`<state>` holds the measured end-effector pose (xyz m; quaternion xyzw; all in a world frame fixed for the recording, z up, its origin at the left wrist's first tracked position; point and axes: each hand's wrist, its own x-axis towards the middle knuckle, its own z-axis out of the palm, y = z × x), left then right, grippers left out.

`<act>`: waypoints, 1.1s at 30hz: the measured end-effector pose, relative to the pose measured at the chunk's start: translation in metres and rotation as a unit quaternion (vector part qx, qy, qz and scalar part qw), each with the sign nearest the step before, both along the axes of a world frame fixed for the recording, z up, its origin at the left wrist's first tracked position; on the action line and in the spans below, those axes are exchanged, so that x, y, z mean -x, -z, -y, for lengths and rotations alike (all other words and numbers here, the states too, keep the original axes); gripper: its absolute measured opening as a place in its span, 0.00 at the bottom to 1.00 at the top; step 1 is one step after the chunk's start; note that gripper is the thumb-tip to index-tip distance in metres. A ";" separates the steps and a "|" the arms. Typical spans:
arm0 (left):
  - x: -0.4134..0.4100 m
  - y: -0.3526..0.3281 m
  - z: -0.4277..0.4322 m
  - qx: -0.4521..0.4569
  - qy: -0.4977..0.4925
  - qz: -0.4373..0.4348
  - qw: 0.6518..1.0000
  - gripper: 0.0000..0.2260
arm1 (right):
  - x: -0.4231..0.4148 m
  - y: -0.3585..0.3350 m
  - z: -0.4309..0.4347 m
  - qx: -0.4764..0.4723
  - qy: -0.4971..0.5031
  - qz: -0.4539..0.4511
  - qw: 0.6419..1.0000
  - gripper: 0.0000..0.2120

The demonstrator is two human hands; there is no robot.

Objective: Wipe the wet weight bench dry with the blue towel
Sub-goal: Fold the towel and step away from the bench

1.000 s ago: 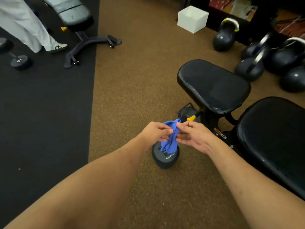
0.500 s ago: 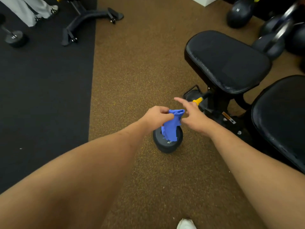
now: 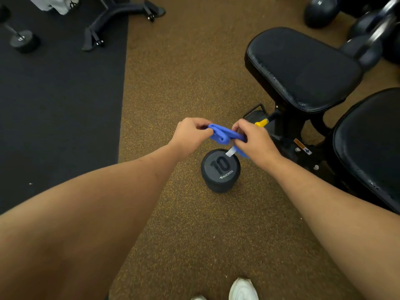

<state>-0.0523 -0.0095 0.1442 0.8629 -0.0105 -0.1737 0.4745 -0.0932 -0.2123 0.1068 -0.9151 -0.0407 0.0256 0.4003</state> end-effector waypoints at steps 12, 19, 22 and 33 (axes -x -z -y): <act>0.067 0.086 -0.041 -0.185 0.107 -0.171 0.962 0.15 | 0.061 0.098 -0.001 0.203 -0.173 -0.212 0.940 0.16; 0.040 0.090 -0.048 -0.084 -0.034 -0.187 0.978 0.12 | 0.028 0.091 0.011 -0.049 -0.103 -0.272 0.956 0.08; 0.027 0.101 -0.037 -0.061 -0.153 -0.135 0.977 0.17 | 0.006 0.099 0.010 -0.041 0.043 -0.210 0.976 0.10; 0.067 0.146 0.021 -0.417 0.381 0.012 0.825 0.31 | 0.065 0.136 -0.043 0.295 -0.100 -0.181 0.933 0.31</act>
